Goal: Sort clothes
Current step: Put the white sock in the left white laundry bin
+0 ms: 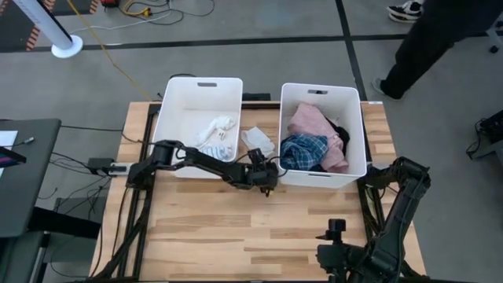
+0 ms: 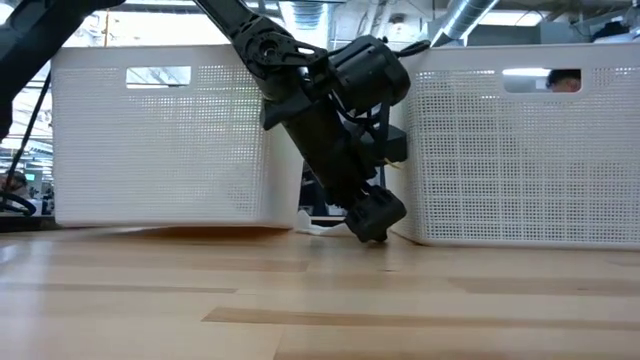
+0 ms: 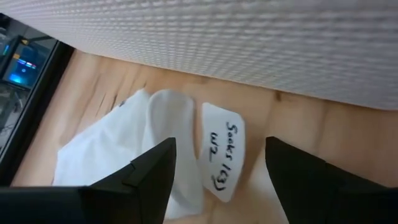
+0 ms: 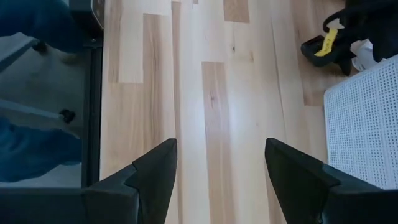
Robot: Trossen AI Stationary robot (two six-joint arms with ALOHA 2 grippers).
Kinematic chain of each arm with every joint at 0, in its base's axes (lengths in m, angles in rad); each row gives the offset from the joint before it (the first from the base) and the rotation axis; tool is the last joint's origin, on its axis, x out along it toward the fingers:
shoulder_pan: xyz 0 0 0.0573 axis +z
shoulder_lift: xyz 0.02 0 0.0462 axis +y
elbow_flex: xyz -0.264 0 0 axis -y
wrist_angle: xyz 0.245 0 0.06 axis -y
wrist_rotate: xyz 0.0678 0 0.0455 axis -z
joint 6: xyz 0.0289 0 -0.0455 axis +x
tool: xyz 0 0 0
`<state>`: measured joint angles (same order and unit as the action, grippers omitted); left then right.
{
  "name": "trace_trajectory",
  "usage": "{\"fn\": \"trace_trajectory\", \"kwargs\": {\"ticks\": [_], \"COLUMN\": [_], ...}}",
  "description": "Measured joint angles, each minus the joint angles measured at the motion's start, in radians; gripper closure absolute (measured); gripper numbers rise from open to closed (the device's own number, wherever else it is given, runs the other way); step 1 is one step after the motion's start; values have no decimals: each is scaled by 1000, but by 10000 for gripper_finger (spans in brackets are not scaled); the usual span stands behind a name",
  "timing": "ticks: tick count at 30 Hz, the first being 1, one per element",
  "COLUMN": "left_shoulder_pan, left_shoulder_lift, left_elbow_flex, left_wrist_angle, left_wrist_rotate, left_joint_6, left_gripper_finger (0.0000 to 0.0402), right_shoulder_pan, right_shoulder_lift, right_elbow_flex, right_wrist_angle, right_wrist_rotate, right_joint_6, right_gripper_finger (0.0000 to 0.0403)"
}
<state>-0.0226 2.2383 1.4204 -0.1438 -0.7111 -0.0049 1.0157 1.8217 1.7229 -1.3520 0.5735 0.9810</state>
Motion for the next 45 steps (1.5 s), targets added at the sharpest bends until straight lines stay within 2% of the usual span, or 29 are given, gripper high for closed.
{"fn": "trace_trajectory", "kwargs": {"ticks": [3, 6, 8, 12, 14, 22, 29, 38, 45], "left_shoulder_pan": [15, 23, 24, 11, -4, -74, -162, -274, -341], "left_shoulder_lift": [0, 0, 0, 0, 1, -1, -61, -164, -175], "left_elbow_flex": [1, 1, 1, 1, 1, -1, -6, -6, -6], "left_wrist_angle": [-26, -38, -38, -37, -35, -43, -115, -151, -180], "left_wrist_rotate": [8, 54, 88, 148, 146, 165, 164, 286, 429], "left_joint_6": [-9, 9, 31, 98, 130, 149, 139, 118, 76], "left_gripper_finger": [182, 220, 262, 376, 392, 401, 401, 401, 401], "right_shoulder_pan": [4, 5, 5, 5, 5, 5, 6, 6, 0], "right_shoulder_lift": [0, 0, 0, 0, 0, 0, 0, 0, 0], "right_elbow_flex": [0, 0, 0, 0, 0, 0, 0, 0, 0], "right_wrist_angle": [2, 6, 6, 6, 6, 6, -1, 31, 99], "right_wrist_rotate": [0, 0, 1, 1, 1, 2, 3, 5, 29], "right_joint_6": [7, 9, 13, 14, 15, 33, 32, 6, -59], "right_gripper_finger": [143, 143, 143, 143, 143, 143, 143, 143, 143]}}
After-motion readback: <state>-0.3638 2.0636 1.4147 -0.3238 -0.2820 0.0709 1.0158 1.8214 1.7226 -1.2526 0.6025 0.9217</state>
